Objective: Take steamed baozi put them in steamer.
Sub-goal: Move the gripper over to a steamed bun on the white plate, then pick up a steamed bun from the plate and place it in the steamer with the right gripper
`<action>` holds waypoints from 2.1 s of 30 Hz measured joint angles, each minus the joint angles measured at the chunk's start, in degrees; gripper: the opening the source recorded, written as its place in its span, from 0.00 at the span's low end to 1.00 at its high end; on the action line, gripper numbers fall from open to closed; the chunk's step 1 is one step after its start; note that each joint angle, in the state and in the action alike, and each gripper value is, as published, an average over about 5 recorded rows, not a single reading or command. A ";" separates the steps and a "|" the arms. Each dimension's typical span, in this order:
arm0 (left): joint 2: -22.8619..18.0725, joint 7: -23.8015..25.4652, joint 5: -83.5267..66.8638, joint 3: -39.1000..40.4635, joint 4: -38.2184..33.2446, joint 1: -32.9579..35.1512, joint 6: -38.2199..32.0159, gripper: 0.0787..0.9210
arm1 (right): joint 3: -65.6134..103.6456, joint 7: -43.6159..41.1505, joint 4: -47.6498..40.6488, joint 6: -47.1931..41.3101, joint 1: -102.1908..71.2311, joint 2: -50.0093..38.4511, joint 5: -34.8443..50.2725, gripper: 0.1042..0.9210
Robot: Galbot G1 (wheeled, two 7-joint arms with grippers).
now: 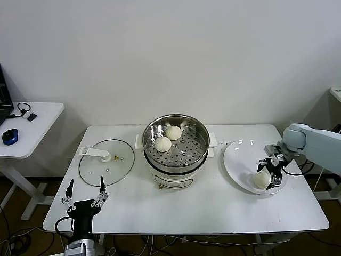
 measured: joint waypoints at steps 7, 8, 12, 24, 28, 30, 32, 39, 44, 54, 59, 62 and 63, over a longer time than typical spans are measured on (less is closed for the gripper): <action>0.02 -0.10 -0.07 -0.06 0.03 0.01 -0.02 0.88 | 0.05 0.03 -0.05 -0.03 0.07 0.18 -0.09 0.76; 0.02 -0.12 -0.07 -0.07 0.06 0.02 -0.04 0.88 | 0.00 0.04 0.02 -0.04 0.13 0.20 -0.10 0.74; 0.02 -0.15 -0.07 -0.08 0.04 0.05 -0.07 0.88 | -0.37 0.06 0.34 -0.09 0.63 0.18 -0.09 0.71; 0.13 0.04 -0.08 -0.06 -0.60 0.10 0.22 0.88 | -4.78 -0.71 4.33 0.71 6.83 -0.18 1.72 0.69; 0.15 0.22 -0.14 0.06 -0.85 -0.11 0.41 0.88 | -6.94 -1.16 7.13 1.11 11.26 0.42 3.30 0.69; 0.15 0.28 -0.22 0.09 -1.01 -0.23 0.55 0.88 | -8.03 -1.32 8.58 1.43 13.69 0.90 4.21 0.69; 0.18 0.31 -0.35 0.08 -1.17 -0.34 0.70 0.88 | -8.90 -1.50 9.95 1.78 16.09 1.55 5.19 0.69; 0.36 0.35 -0.96 -0.02 -1.86 -0.57 1.25 0.88 | -10.35 -2.01 13.18 3.04 24.00 5.31 8.90 0.70; 0.53 0.29 -1.34 -0.18 -2.21 -0.40 1.34 0.88 | -10.50 -2.02 14.50 4.15 28.61 9.16 10.89 0.70; 0.89 0.14 -1.96 -0.62 -2.72 -0.06 1.34 0.88 | -10.64 -0.91 16.39 7.71 33.49 16.46 11.74 0.70; 0.91 0.00 -2.10 -0.59 -2.78 0.01 1.42 0.88 | -10.77 0.80 17.62 10.97 33.95 19.17 9.78 0.70; 0.91 -0.09 -2.10 -0.53 -2.78 0.15 1.42 0.88 | -10.81 2.35 17.87 13.68 33.89 20.63 7.62 0.70; 0.91 -0.12 -2.10 -0.51 -2.78 0.18 1.42 0.88 | -10.80 2.97 17.85 14.65 33.80 21.12 6.78 0.70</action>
